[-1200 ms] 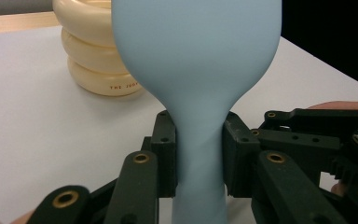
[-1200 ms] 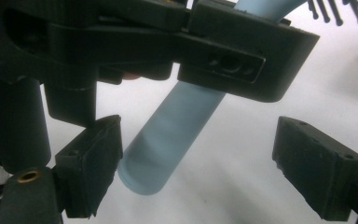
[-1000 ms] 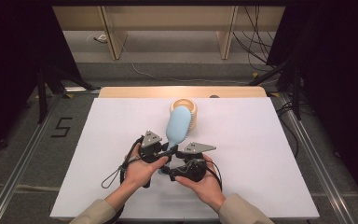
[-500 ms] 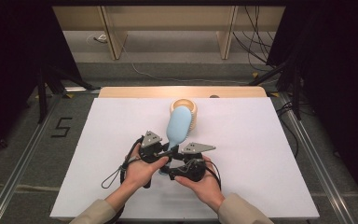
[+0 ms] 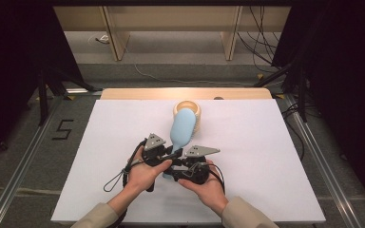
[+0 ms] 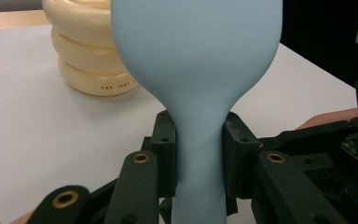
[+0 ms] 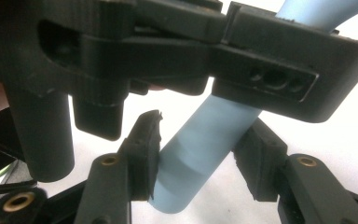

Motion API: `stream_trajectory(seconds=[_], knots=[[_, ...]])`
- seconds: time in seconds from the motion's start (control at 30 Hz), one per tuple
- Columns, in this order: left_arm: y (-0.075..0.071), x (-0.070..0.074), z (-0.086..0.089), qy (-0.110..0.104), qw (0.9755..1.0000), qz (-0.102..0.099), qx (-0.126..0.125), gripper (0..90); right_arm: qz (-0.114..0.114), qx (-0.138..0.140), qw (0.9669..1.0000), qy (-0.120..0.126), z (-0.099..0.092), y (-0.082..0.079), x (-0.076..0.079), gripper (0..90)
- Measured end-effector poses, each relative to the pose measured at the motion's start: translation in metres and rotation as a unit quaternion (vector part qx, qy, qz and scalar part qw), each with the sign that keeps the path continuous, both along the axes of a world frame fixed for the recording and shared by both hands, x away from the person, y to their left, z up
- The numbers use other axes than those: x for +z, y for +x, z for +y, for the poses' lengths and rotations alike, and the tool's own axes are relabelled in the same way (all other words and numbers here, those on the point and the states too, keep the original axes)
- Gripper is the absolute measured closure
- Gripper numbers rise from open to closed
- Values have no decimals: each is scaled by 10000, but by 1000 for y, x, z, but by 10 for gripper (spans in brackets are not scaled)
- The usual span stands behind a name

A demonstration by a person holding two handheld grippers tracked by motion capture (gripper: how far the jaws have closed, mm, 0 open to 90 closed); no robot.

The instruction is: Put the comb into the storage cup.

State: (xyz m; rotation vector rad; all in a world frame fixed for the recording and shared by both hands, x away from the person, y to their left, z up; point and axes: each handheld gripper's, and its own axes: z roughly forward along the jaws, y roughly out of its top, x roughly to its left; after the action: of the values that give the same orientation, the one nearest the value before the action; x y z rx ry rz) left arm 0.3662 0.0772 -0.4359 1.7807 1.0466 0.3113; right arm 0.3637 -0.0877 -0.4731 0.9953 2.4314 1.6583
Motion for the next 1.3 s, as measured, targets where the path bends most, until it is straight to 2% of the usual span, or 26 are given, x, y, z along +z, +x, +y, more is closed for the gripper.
stream_trajectory(seconds=[0.17, 0.43, 0.73, 0.8, 0.83, 1.0, 1.2, 1.3], knots=[[-1, 1, 0, 5, 10000, -27, -16, 695, 123, 5, 9999, 94, -2, 2, 1, 567], [-1, 1, -1, 27, 9999, -69, -81, 692, 479, -54, 9983, 318, -8, 6, -1, 633], [-1, 2, -1, 35, 9998, -151, -145, 678, 888, -78, 9941, 625, -14, 11, -1, 669], [-1, 3, -1, 38, 9997, -166, -152, 676, 914, -75, 9937, 647, -14, 11, -1, 669], [-1, 3, -1, 48, 9997, -183, -163, 672, 1013, -66, 9921, 743, -15, 11, -2, 670], [0, 3, 0, 70, 9996, -229, -181, 659, 1147, -47, 9896, 865, -16, 12, -2, 671], [0, 4, 0, 134, 9992, -279, -239, 634, 1215, -62, 9883, 923, -16, 13, -3, 671], [0, 4, -1, 206, 9988, -278, -357, 602, 1230, -76, 9880, 932, -17, 13, -3, 671]])
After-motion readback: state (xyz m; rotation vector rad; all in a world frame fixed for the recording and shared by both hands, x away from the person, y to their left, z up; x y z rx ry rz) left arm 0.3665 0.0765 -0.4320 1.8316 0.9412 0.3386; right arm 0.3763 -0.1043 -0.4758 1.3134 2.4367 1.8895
